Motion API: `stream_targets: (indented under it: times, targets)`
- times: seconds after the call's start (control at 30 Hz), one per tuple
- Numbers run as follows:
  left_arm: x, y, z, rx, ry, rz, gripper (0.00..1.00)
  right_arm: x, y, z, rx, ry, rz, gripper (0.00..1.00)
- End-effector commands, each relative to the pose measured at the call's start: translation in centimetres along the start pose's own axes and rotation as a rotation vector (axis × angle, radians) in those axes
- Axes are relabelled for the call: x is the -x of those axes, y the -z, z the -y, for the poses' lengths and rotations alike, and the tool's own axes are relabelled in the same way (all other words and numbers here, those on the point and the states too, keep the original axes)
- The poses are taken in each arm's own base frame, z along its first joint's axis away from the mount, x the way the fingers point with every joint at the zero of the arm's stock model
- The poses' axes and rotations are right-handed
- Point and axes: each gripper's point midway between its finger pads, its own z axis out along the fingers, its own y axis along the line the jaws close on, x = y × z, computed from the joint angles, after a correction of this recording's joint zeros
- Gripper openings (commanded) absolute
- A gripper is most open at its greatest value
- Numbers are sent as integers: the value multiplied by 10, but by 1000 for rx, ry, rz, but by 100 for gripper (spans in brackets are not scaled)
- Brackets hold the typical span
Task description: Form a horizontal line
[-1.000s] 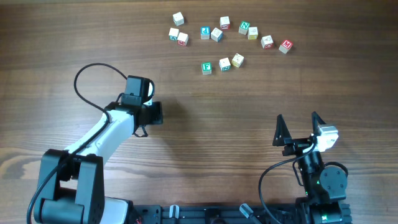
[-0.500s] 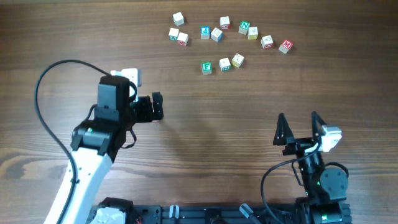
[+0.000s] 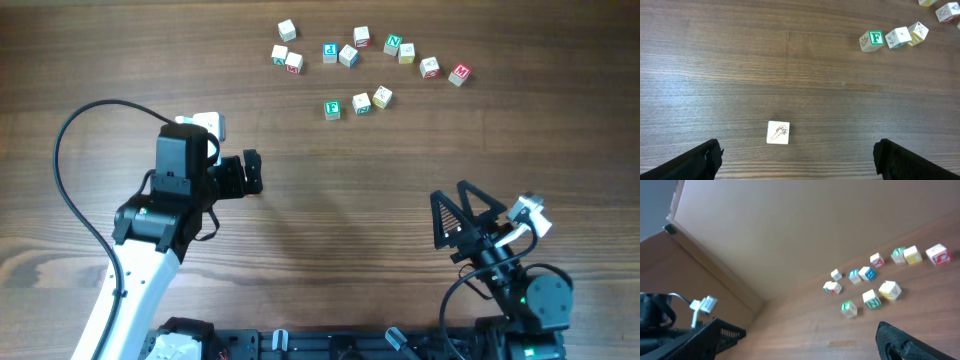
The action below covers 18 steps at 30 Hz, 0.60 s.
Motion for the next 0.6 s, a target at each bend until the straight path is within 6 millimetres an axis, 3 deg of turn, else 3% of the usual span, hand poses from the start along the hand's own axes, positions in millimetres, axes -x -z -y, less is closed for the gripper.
stream_targets:
  times: [0.0, 0.23, 0.3, 0.57]
  targets:
    - [5, 4, 5, -19, 9, 14, 100, 23, -11, -13, -41, 117, -42, 100]
    - [3, 4, 4, -17, 10, 7, 100, 38, -77, -6, -127, 117, -269, 100]
    - [3, 4, 4, -16, 10, 6, 100, 42, -104, -2, -135, 96, -337, 99]
    - [3, 4, 4, -16, 10, 6, 100, 22, -206, 8, -232, 179, -586, 99]
